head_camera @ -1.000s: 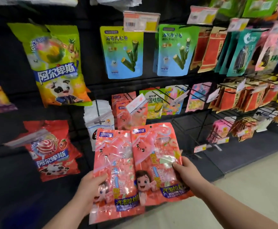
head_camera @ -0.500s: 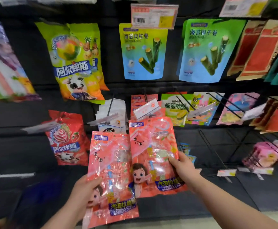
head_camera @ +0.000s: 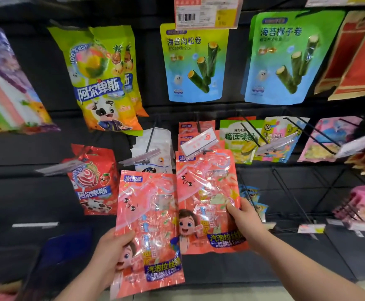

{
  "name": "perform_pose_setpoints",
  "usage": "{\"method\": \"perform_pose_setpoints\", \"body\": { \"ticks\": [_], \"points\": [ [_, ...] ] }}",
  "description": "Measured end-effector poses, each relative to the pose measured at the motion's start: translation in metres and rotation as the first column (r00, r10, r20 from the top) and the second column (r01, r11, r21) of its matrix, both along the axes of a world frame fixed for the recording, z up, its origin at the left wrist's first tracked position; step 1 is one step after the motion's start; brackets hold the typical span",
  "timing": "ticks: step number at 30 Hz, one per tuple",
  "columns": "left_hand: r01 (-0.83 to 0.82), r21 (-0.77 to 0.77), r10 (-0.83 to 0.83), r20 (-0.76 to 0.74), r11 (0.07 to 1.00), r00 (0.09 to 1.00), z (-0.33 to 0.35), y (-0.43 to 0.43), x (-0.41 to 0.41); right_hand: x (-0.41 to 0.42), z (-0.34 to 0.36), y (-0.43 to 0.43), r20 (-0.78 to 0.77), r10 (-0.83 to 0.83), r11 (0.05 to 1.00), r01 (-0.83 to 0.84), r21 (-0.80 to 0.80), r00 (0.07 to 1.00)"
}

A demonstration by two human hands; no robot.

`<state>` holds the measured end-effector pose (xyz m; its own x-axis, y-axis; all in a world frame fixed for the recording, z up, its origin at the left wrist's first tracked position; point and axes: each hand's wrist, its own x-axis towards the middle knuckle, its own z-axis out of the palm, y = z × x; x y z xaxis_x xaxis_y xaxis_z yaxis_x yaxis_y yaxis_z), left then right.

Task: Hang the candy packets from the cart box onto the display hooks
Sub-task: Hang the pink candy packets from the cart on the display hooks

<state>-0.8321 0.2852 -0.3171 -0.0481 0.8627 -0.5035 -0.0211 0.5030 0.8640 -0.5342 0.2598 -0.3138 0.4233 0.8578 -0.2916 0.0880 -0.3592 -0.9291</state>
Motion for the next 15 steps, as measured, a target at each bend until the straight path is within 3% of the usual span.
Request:
{"method": "perform_pose_setpoints", "body": {
  "ticks": [15],
  "points": [
    [-0.012, -0.004, 0.012, -0.059, 1.0, 0.998, -0.005, 0.002, -0.001, 0.004, -0.013, 0.001, -0.074, -0.008, 1.0, 0.006, -0.03, 0.997]
  ]
}}
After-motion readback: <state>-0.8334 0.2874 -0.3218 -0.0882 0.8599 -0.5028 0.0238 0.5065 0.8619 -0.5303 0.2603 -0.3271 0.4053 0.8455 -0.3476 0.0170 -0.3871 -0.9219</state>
